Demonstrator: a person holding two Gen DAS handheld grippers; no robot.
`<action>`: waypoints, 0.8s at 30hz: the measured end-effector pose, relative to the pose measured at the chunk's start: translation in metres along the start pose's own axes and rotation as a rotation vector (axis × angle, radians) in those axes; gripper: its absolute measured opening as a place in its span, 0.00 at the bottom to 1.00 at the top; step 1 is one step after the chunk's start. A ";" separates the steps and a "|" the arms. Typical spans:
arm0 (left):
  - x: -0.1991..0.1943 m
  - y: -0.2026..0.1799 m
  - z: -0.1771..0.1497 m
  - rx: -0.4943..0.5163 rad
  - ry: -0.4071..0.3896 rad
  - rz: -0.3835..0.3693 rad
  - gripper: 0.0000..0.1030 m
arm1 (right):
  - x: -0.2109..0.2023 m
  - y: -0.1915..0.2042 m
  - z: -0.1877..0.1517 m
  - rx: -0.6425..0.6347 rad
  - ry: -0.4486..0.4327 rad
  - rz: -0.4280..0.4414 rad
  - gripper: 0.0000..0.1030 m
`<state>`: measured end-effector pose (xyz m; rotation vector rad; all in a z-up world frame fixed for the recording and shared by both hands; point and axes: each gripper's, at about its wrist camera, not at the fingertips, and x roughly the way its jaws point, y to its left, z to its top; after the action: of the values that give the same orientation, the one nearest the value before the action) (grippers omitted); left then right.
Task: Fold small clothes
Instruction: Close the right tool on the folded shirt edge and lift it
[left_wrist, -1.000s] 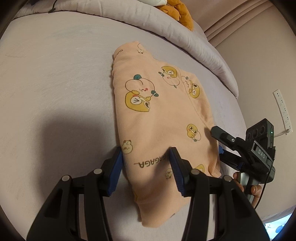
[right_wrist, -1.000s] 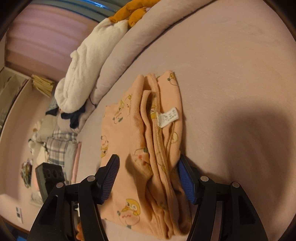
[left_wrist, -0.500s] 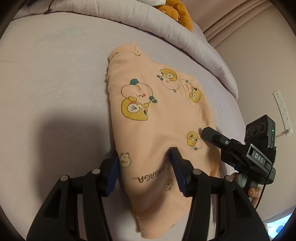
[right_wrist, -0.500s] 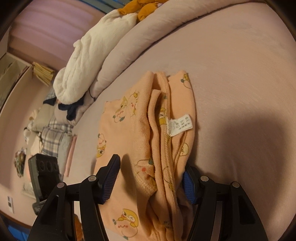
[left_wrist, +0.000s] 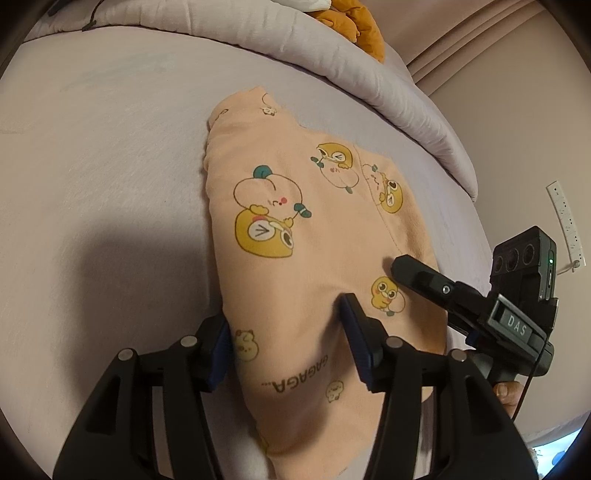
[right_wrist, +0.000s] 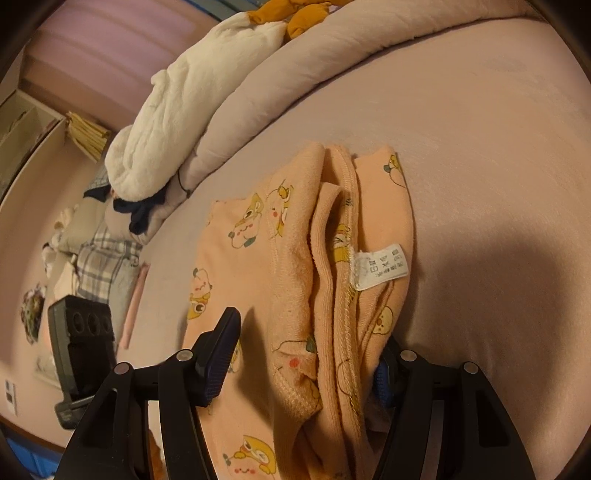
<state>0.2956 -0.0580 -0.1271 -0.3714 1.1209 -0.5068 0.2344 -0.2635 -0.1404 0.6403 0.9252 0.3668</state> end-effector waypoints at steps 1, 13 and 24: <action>0.001 0.000 0.001 -0.001 -0.001 0.002 0.52 | 0.001 0.001 0.001 -0.011 0.001 -0.005 0.63; 0.010 -0.008 0.005 0.007 -0.012 0.042 0.54 | 0.007 0.011 0.003 -0.065 -0.006 -0.054 0.57; 0.012 -0.014 0.003 0.050 -0.022 0.099 0.54 | 0.011 0.016 0.002 -0.100 -0.012 -0.109 0.48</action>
<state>0.3000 -0.0763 -0.1276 -0.2759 1.0981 -0.4419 0.2419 -0.2463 -0.1358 0.4978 0.9201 0.3098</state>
